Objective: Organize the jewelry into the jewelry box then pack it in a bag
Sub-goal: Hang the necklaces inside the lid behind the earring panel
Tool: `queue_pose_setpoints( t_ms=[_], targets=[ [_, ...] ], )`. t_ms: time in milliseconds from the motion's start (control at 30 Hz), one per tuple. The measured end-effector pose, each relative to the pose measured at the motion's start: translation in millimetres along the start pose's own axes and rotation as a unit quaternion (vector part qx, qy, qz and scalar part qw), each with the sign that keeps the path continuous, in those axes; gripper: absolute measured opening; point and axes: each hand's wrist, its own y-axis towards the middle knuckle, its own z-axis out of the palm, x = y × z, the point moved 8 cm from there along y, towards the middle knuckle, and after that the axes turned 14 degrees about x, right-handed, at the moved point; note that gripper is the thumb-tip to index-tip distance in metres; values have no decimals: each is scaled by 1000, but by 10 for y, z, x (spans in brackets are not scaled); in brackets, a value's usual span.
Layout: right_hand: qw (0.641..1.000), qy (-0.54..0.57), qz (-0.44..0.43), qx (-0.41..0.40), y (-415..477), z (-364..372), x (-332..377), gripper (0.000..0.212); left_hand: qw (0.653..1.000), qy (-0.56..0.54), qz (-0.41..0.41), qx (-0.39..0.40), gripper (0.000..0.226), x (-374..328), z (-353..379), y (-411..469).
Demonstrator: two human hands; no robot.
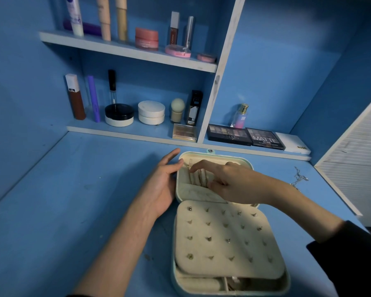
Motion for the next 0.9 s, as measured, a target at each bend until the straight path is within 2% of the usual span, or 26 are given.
queue_pose_setpoints(
  t_ms=[367,633,900],
  targets=[
    [1000,2,-18,16,5,-42,72,55,1000,4,-5,-3,42,2,10,-4],
    [999,-9,-23,24,16,-11,60,43,1000,8,-5,-4,42,-1,10,-5],
    [995,76,-47,51,33,26,-1,36,1000,5,-5,-3,43,-3,10,-7]
  ],
)
